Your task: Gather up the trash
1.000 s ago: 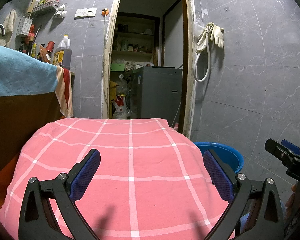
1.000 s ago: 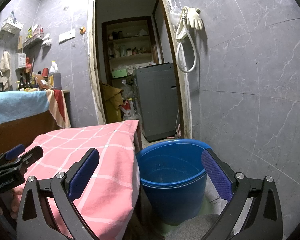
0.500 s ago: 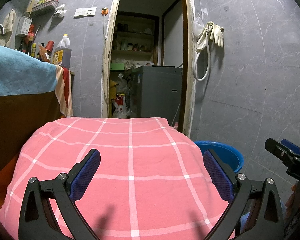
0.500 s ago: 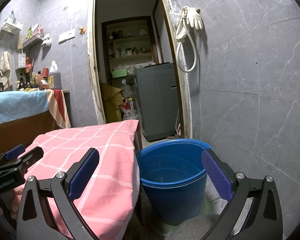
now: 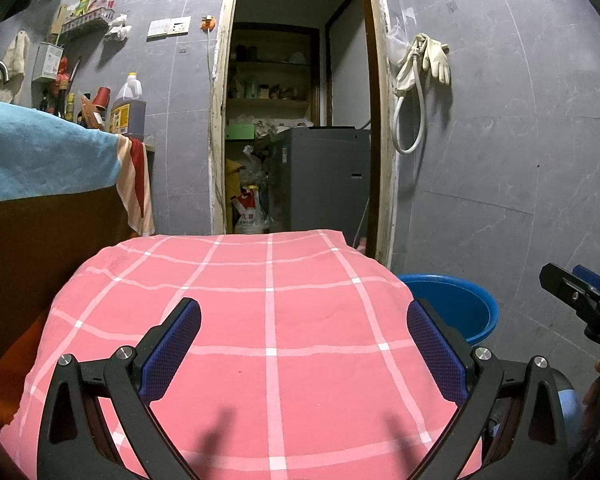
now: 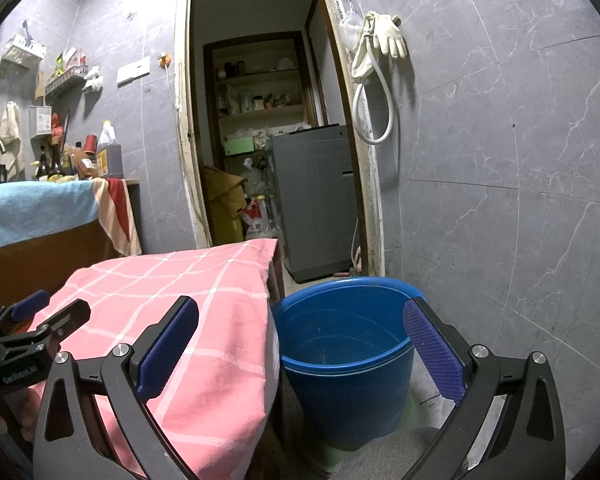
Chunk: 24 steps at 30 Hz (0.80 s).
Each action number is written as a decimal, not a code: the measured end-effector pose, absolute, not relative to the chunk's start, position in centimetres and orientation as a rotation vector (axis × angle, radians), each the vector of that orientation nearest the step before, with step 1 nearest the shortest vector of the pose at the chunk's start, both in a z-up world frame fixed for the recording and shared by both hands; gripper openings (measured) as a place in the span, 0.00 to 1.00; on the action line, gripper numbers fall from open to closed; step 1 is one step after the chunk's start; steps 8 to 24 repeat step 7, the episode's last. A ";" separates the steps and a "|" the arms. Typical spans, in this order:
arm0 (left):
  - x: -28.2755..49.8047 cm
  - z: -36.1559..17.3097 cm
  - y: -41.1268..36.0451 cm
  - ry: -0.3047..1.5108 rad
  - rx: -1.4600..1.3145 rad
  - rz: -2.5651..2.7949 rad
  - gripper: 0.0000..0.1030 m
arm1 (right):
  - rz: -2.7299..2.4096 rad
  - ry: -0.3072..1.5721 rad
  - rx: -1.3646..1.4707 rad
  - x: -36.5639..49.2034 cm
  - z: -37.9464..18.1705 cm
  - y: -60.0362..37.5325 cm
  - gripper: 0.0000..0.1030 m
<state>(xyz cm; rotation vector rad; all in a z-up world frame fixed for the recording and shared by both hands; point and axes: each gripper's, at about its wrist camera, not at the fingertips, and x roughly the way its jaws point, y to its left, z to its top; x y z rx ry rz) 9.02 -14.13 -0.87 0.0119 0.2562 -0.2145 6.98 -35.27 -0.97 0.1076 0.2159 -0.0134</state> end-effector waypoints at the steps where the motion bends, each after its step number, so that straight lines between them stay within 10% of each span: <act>1: 9.0 -0.9 -14.2 0.256 0.012 -0.214 0.98 | -0.013 0.216 0.107 7.0 -1.0 -35.3 1.00; 24: 9.1 -1.0 -14.1 0.261 0.006 -0.215 0.98 | -0.014 0.216 0.108 7.0 -1.0 -35.2 1.00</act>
